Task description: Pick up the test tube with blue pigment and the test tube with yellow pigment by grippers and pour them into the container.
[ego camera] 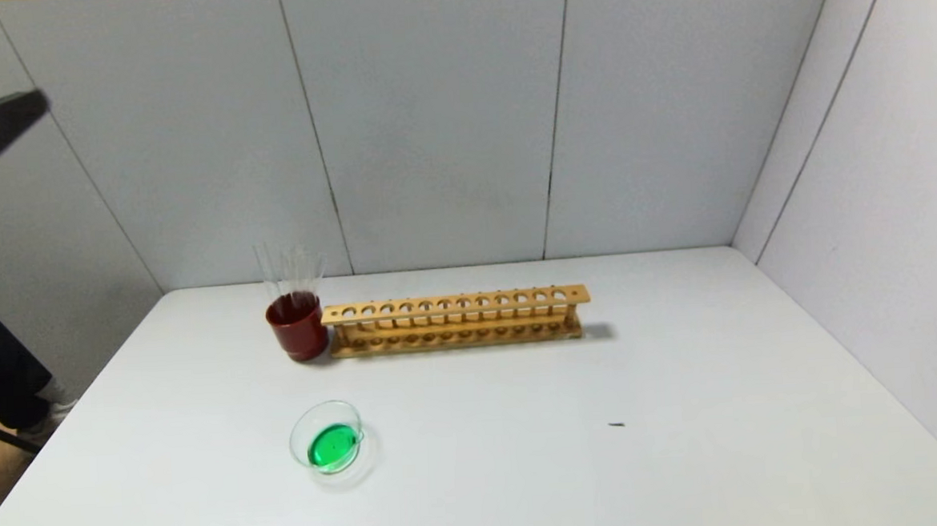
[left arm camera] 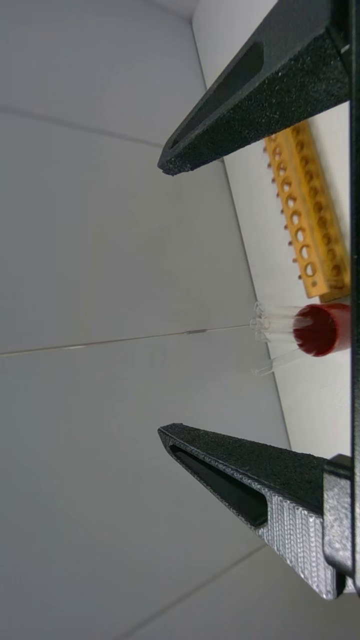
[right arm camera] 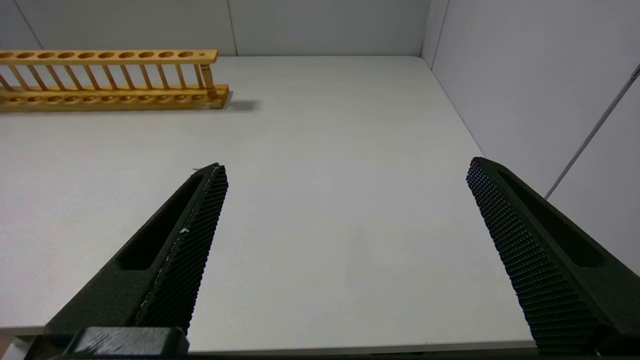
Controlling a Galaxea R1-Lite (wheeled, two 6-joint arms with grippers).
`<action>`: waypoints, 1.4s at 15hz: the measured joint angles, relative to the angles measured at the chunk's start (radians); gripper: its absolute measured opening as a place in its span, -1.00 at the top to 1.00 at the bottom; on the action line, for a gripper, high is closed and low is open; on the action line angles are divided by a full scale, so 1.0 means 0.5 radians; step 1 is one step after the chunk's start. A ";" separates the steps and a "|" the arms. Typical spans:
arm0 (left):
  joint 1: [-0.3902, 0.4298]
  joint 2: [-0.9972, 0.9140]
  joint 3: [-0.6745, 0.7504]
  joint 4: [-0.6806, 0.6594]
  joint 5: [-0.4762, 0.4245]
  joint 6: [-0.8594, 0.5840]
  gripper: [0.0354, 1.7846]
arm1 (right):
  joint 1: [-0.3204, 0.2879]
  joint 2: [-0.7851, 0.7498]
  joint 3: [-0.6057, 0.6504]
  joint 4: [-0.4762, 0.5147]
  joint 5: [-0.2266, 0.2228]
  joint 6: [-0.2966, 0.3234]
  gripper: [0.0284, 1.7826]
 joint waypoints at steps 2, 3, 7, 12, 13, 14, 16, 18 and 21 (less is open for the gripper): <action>0.003 -0.480 0.012 0.402 0.002 0.017 -0.96 | -0.001 0.000 0.000 0.000 0.000 0.000 -0.96; 0.005 -0.709 0.021 0.602 0.002 0.021 -0.96 | 0.000 0.000 0.000 0.000 0.000 0.000 -0.96; 0.011 -1.539 0.151 1.315 0.012 0.034 -0.96 | -0.001 0.000 0.000 0.000 0.000 0.000 -0.96; 0.026 -1.973 0.818 1.103 0.267 0.023 -0.96 | 0.000 0.000 0.000 0.000 -0.001 0.000 -0.96; 0.028 -1.995 0.969 0.978 0.312 0.023 -0.96 | -0.001 0.000 0.000 0.000 0.000 -0.001 -0.96; 0.028 -2.012 1.128 0.849 0.365 0.023 -0.96 | -0.001 0.000 0.000 0.000 0.000 -0.001 -0.96; 0.029 -2.026 1.411 0.641 0.454 0.020 -0.96 | -0.001 0.000 0.000 0.000 0.000 0.000 -0.96; 0.029 -2.030 1.563 0.603 0.503 -0.065 -0.96 | -0.001 0.000 0.000 0.000 0.000 0.000 -0.96; 0.031 -2.032 1.603 0.917 0.408 -0.102 -0.96 | -0.001 0.000 0.000 0.000 0.000 0.000 -0.96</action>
